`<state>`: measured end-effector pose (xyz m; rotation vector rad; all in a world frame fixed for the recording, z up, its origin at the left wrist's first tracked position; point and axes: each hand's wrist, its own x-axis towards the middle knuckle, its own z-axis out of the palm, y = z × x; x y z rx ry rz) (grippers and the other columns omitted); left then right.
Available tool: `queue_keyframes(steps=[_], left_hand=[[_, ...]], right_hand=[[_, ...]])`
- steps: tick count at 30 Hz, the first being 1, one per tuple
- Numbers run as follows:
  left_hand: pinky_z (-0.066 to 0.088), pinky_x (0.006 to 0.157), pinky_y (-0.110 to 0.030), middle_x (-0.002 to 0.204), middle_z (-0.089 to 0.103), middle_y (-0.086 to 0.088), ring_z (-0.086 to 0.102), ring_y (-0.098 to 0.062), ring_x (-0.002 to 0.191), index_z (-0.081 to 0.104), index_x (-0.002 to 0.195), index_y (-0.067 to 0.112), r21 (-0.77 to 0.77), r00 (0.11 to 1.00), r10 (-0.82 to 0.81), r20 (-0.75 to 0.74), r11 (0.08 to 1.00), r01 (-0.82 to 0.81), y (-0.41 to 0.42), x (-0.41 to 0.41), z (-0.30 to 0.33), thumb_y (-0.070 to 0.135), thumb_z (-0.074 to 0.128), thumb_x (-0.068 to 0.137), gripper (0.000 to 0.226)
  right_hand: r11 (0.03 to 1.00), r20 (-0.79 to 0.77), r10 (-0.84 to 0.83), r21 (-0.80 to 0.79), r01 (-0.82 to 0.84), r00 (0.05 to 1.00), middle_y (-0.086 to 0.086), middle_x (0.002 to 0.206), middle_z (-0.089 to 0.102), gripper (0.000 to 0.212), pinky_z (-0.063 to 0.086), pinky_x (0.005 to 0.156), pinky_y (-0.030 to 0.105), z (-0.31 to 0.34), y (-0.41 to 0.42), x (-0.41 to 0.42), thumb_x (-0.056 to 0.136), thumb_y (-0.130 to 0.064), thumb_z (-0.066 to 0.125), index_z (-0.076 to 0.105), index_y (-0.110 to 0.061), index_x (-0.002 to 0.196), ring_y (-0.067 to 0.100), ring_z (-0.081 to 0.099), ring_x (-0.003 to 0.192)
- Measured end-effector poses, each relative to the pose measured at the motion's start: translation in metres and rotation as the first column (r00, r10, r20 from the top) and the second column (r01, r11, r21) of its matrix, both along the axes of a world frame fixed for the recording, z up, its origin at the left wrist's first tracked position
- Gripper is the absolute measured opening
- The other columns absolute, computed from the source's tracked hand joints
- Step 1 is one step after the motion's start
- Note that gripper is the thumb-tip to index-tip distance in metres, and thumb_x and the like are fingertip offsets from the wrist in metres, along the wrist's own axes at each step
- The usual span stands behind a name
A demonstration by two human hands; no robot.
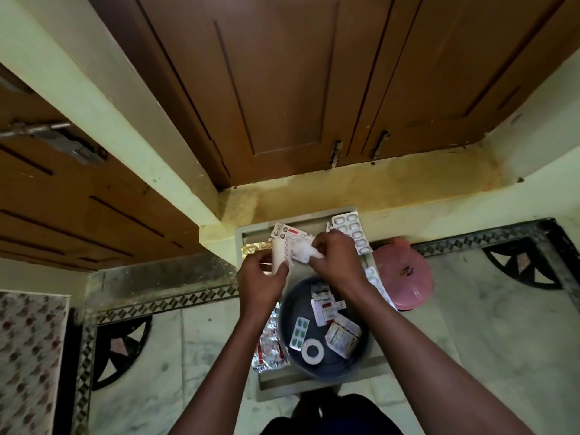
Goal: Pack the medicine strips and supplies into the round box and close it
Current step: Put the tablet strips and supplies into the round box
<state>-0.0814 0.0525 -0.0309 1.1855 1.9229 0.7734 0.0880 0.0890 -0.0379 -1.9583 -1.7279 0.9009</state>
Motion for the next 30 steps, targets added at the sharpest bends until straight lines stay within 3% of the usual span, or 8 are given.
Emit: queue_keyframes(steps=[5, 9, 12, 15, 18, 23, 27, 30], left_hand=[[0.06, 0.069, -0.024, 0.109, 0.068, 0.01, 0.066, 0.001, 0.09, 0.069, 0.118, 0.025, 0.061, 0.999, -0.043, 0.021, 0.997, 0.041, -0.046, 0.013, 0.025, 0.022, 0.084, 0.081, 0.04], [0.052, 0.063, -0.009, 0.092, 0.07, 0.016, 0.068, 0.007, 0.078, 0.071, 0.106, 0.029, -0.022, 0.998, -0.048, 0.049, 0.999, 0.049, -0.082, 0.032, 0.026, 0.02, 0.083, 0.081, 0.03], [0.059, 0.068, -0.031, 0.088, 0.074, 0.013, 0.071, -0.007, 0.078, 0.075, 0.098, 0.029, -0.103, 0.986, -0.114, -0.12, 0.989, 0.102, -0.094, 0.04, 0.011, 0.04, 0.074, 0.08, 0.022], [0.055, 0.062, -0.035, 0.088, 0.071, 0.007, 0.069, -0.018, 0.08, 0.07, 0.092, 0.026, -0.135, 0.92, -0.211, -0.332, 0.975, 0.175, -0.096, 0.044, -0.002, 0.05, 0.057, 0.084, 0.029], [0.054, 0.07, -0.04, 0.108, 0.065, -0.003, 0.065, -0.027, 0.096, 0.067, 0.106, 0.019, -0.153, 0.847, -0.285, -0.448, 0.958, 0.241, -0.096, 0.048, -0.008, 0.047, 0.046, 0.09, 0.038], [0.054, 0.075, -0.04, 0.126, 0.057, -0.009, 0.064, -0.03, 0.106, 0.059, 0.127, 0.014, -0.185, 0.805, -0.333, -0.491, 0.943, 0.277, -0.096, 0.053, -0.006, 0.042, 0.05, 0.099, 0.041], [0.054, 0.078, -0.04, 0.117, 0.061, -0.013, 0.061, -0.032, 0.104, 0.065, 0.12, 0.009, -0.1, 0.801, -0.331, -0.499, 0.94, 0.326, -0.098, 0.04, -0.01, 0.029, 0.062, 0.094, 0.033], [0.053, 0.076, -0.04, 0.115, 0.062, -0.015, 0.059, -0.032, 0.101, 0.07, 0.114, 0.009, -0.007, 0.736, -0.329, -0.592, 0.915, 0.403, -0.102, 0.025, -0.012, 0.021, 0.073, 0.085, 0.032]], right_hand=[[0.992, -0.092, -0.106, 0.065, 0.112, 0.99, 0.004, 0.083, 0.068, 0.02, 0.046, 0.065, 0.028, 0.035, -0.044, 0.02, 0.069, -0.016, 0.076, 0.075, -0.012, 0.088, 0.018, 0.062, 0.074], [0.982, -0.134, -0.186, -0.001, 0.187, 0.973, -0.002, 0.072, 0.072, 0.009, 0.051, 0.061, 0.029, 0.041, -0.086, 0.029, 0.074, -0.021, 0.078, 0.075, -0.015, 0.079, 0.011, 0.065, 0.066], [0.976, -0.09, -0.212, -0.068, 0.207, 0.973, -0.001, 0.068, 0.072, 0.009, 0.052, 0.061, 0.032, 0.026, -0.104, 0.029, 0.072, -0.023, 0.077, 0.074, -0.014, 0.073, 0.01, 0.065, 0.063], [0.972, -0.068, -0.204, -0.129, 0.194, 0.977, 0.0, 0.063, 0.07, 0.015, 0.052, 0.059, 0.037, 0.013, -0.105, 0.023, 0.072, -0.026, 0.074, 0.069, -0.012, 0.068, 0.01, 0.064, 0.061], [0.97, -0.069, -0.176, -0.183, 0.161, 0.982, -0.007, 0.065, 0.064, 0.016, 0.043, 0.057, 0.028, 0.004, -0.1, 0.015, 0.075, -0.026, 0.075, 0.064, -0.017, 0.069, 0.01, 0.061, 0.063], [0.978, -0.021, -0.115, -0.179, 0.109, 0.993, 0.005, 0.094, 0.075, 0.021, 0.041, 0.072, 0.024, -0.01, -0.095, 0.006, 0.08, -0.028, 0.074, 0.071, -0.012, 0.094, 0.022, 0.07, 0.092], [0.977, -0.001, -0.089, -0.193, 0.087, 0.996, 0.011, 0.1, 0.075, 0.024, 0.037, 0.071, 0.024, -0.015, -0.098, 0.006, 0.086, -0.028, 0.071, 0.07, -0.008, 0.099, 0.027, 0.071, 0.096], [0.978, 0.016, -0.058, -0.201, 0.06, 0.998, 0.01, 0.103, 0.076, 0.027, 0.04, 0.072, 0.025, -0.019, -0.099, 0.009, 0.086, -0.028, 0.073, 0.071, -0.008, 0.103, 0.028, 0.071, 0.099]])
